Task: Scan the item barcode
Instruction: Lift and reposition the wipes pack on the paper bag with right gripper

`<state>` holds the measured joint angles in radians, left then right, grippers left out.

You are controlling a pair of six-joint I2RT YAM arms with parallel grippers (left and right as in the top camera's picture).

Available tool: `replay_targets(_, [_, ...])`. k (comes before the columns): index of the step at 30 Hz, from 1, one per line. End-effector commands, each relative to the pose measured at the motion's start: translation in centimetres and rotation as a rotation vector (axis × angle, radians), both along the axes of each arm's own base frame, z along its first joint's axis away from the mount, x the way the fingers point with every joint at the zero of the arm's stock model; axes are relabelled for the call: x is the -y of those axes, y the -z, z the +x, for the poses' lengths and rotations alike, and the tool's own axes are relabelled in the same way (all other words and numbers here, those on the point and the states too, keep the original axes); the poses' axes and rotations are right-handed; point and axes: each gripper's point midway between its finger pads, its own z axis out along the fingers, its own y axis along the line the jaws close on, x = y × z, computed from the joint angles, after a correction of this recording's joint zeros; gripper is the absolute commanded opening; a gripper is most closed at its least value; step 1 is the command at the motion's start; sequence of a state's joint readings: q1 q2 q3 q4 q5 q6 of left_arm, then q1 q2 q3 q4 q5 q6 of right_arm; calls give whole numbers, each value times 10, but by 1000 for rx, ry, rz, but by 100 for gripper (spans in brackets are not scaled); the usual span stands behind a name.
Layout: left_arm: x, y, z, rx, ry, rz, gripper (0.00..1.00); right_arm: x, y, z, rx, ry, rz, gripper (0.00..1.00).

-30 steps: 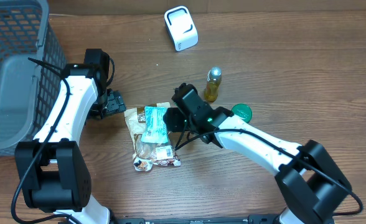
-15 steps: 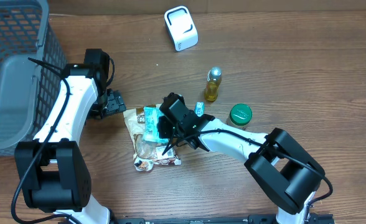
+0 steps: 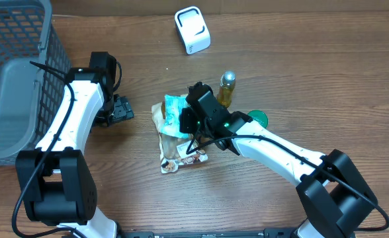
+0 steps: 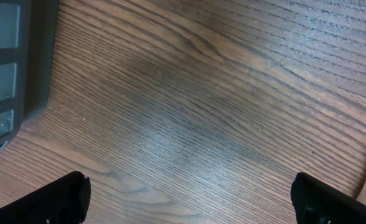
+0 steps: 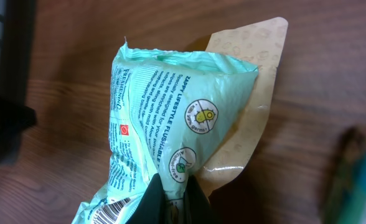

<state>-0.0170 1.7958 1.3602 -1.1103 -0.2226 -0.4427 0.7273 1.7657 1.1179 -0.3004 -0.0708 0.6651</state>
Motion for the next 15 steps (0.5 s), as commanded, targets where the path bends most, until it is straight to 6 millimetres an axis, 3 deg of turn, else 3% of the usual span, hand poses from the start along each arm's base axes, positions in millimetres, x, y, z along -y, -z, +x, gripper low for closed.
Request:
replay_targets(1, [-6,4,-2,-14,-14,21,100,1,5,-9,-41,8,-15,4])
replay_targets(5, [-6,4,-2,-14,-14,20,100,-7,24,-15,-118,76,6,4])
replay_targets(12, [-6,4,-2,-14,-14,20,100,-54,41,-29,-126,21,96,4])
replay_targets(15, [-6,4,-2,-14,-14,20,100,-60,47,-29,-82,17,73,4])
